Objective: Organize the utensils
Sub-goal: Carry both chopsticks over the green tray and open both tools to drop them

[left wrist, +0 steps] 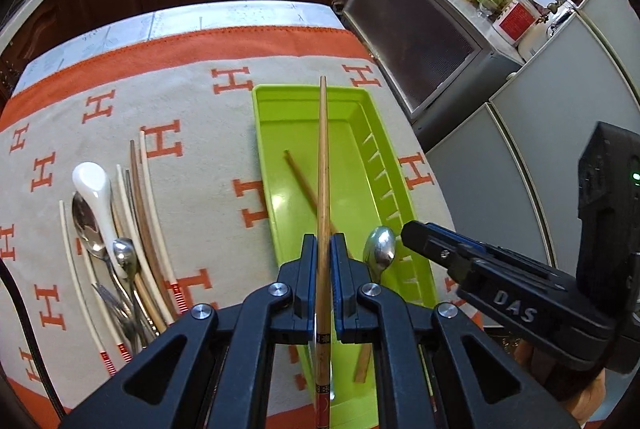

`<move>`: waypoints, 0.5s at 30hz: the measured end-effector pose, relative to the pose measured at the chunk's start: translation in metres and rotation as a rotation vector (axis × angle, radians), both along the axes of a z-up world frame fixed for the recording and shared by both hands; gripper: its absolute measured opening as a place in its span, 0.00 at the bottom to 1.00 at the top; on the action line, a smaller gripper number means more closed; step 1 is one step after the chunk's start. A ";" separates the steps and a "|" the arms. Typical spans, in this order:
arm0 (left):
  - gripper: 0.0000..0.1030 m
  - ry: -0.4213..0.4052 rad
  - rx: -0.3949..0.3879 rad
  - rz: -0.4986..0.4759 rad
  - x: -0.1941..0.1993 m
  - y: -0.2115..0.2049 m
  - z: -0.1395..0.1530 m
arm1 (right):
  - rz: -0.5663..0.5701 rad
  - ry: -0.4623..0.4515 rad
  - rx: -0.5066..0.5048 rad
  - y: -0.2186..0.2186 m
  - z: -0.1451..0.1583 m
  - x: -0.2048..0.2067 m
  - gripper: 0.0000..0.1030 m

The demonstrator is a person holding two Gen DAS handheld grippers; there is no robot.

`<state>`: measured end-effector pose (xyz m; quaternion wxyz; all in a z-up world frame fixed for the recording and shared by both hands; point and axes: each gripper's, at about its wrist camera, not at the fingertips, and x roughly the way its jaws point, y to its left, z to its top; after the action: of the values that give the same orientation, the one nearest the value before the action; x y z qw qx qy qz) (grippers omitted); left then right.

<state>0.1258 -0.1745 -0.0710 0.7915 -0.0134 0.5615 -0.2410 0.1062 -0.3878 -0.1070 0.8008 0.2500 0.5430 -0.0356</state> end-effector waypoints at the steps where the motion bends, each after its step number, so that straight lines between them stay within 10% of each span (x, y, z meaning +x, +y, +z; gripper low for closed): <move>1: 0.04 0.014 -0.002 0.003 0.003 -0.002 -0.003 | -0.012 -0.007 0.006 -0.003 0.001 0.000 0.18; 15: 0.24 0.029 0.055 -0.025 0.000 -0.024 -0.018 | -0.059 -0.035 0.004 -0.012 0.009 -0.010 0.19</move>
<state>0.1254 -0.1986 -0.0893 0.7802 0.0117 0.5795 -0.2354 0.0965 -0.4001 -0.0980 0.8084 0.2680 0.5213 -0.0537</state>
